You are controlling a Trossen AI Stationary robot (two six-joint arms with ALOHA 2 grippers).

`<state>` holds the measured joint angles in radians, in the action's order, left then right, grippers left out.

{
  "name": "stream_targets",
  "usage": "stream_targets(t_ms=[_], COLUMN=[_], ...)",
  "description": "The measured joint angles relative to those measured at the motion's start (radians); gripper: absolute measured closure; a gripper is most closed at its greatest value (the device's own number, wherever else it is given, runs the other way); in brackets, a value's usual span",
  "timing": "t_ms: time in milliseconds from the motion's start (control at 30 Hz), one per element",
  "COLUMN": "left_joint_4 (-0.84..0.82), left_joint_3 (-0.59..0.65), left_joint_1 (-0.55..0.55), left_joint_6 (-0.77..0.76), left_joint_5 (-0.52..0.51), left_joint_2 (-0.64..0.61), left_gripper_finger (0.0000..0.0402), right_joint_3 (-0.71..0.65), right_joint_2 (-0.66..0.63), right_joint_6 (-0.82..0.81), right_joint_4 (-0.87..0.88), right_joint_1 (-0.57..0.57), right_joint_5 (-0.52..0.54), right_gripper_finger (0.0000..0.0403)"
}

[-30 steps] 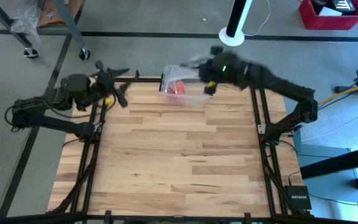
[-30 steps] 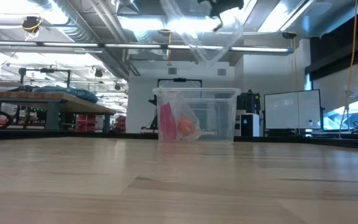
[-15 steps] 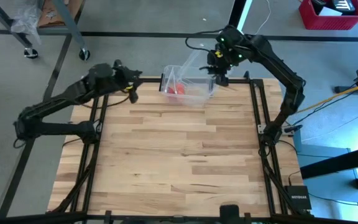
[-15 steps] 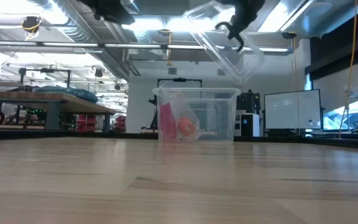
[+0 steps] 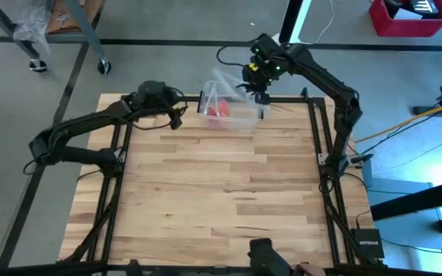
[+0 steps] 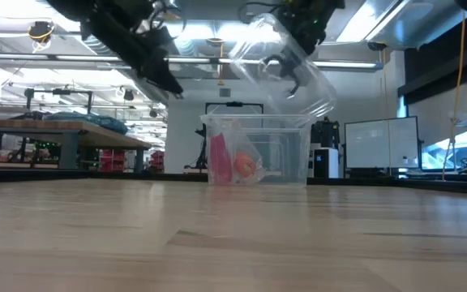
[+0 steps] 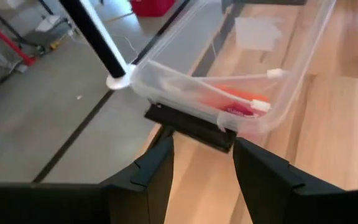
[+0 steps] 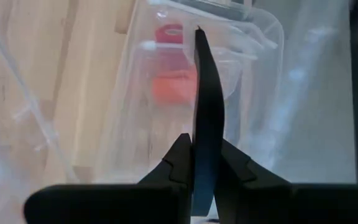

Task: Roll bandage
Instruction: Close the transparent container

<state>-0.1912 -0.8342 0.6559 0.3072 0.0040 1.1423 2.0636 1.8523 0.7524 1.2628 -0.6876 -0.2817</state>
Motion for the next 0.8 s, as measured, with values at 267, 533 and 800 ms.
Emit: stream_targets(t_ms=[267, 533, 800], left_joint_4=[0.123, 0.195, 0.216], left_joint_3=[0.042, 0.042, 0.042], left_joint_1=[0.005, 0.005, 0.005], left_joint_6=[0.01, 0.009, 0.023], left_joint_5=[0.023, 0.039, 0.063], left_joint_2=[0.12, 0.202, 0.222], left_gripper_finger=[0.0245, 0.0245, 0.0245], right_joint_3=[0.0, -0.008, -0.008], right_joint_2=[0.059, 0.07, 0.08], right_joint_6=[-0.138, -0.146, -0.146], right_joint_4=[-0.031, -0.092, -0.204], right_joint_1=[0.005, 0.035, 0.054], right_joint_5=[-0.014, 0.006, 0.019], right_gripper_finger=[0.0368, 0.0368, 0.0368])
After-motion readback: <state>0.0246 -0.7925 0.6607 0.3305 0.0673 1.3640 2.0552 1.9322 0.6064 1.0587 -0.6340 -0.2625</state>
